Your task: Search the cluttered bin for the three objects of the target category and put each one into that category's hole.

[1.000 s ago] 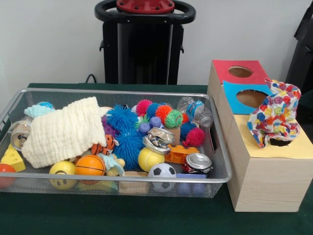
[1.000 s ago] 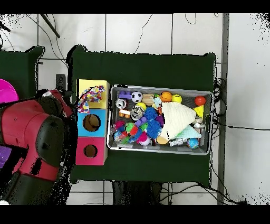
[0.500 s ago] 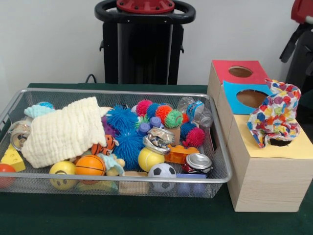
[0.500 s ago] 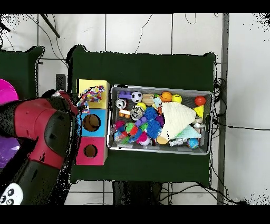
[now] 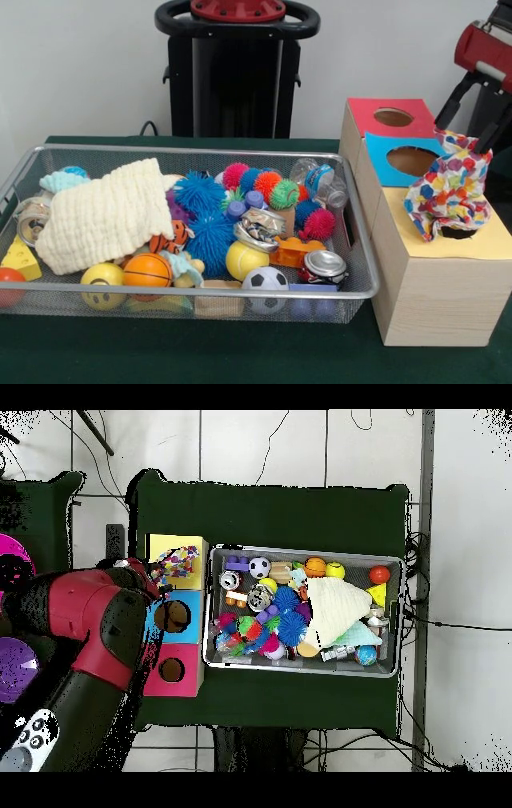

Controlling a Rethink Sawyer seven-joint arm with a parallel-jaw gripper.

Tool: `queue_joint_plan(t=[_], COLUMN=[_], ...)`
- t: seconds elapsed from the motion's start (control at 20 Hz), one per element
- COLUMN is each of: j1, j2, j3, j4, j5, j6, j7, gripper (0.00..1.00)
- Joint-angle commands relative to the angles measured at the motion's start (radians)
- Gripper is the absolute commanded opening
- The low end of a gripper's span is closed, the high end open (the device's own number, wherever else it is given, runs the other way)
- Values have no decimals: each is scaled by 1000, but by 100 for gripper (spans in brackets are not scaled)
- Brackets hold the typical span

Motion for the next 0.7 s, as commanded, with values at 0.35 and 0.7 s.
queue_joint_plan(t=[0.35, 0.7], j1=[-23, -23], j2=[57, 60], j3=[96, 95], j4=[-4, -3], j5=[72, 80], j6=[-54, -55], j7=[327, 319], gripper=[100, 100])
